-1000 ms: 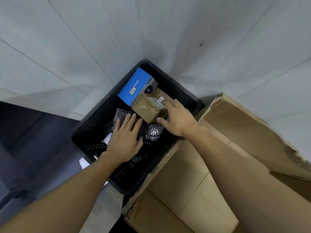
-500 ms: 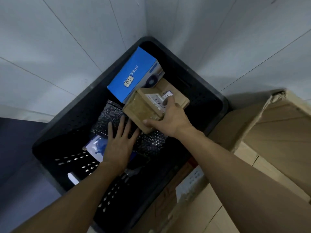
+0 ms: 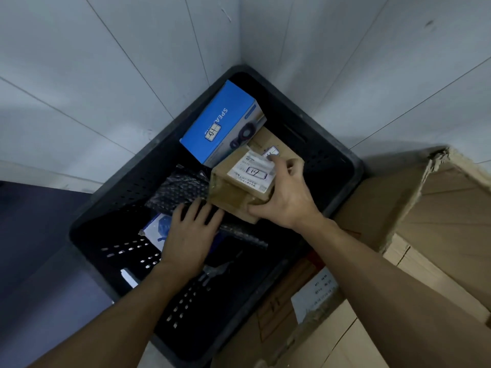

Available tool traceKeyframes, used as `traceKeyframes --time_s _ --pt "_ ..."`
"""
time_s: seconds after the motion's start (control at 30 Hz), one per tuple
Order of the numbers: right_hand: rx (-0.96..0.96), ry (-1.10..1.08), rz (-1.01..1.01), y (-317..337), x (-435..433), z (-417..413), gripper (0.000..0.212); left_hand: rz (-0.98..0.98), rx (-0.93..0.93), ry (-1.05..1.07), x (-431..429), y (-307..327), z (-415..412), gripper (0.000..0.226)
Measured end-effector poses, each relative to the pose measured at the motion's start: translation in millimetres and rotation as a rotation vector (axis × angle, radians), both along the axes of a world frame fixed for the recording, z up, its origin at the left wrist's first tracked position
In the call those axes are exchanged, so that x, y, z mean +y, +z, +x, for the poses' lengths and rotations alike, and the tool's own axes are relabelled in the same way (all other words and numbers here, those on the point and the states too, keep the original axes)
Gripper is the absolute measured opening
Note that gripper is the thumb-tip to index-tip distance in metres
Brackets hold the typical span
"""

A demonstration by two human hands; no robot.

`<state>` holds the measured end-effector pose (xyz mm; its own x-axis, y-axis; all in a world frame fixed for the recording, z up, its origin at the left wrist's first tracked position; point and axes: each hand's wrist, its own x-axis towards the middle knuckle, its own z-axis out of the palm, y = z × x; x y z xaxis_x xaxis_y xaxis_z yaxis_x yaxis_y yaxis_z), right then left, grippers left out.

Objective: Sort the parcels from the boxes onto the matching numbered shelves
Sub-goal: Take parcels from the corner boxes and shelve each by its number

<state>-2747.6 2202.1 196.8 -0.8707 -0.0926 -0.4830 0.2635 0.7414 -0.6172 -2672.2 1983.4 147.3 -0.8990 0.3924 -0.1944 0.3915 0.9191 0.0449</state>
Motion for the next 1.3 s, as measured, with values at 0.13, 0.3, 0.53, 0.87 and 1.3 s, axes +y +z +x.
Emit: traceKeyframes --time_s 0.13,0.3,0.53,0.87,1.3 --pt "0.184 -0.158 0.059 8 10 0 0.104 0.063 0.125 0.075 -2 31 2 0.054" --pt "0.24 -0.218 0.081 8 14 1 0.105 0.242 0.087 0.335 -8 66 -8 0.041" --pt "0.152 -0.081 0.167 -2 15 3 0.113 0.401 -0.099 0.687 -14 27 -8 0.045" --pt "0.177 -0.037 0.216 -11 16 2 0.102 0.136 -0.267 0.816 -28 1 40 0.069" --pt "0.19 -0.085 0.195 -9 19 4 0.103 0.637 -0.179 0.997 -24 5 49 0.021"
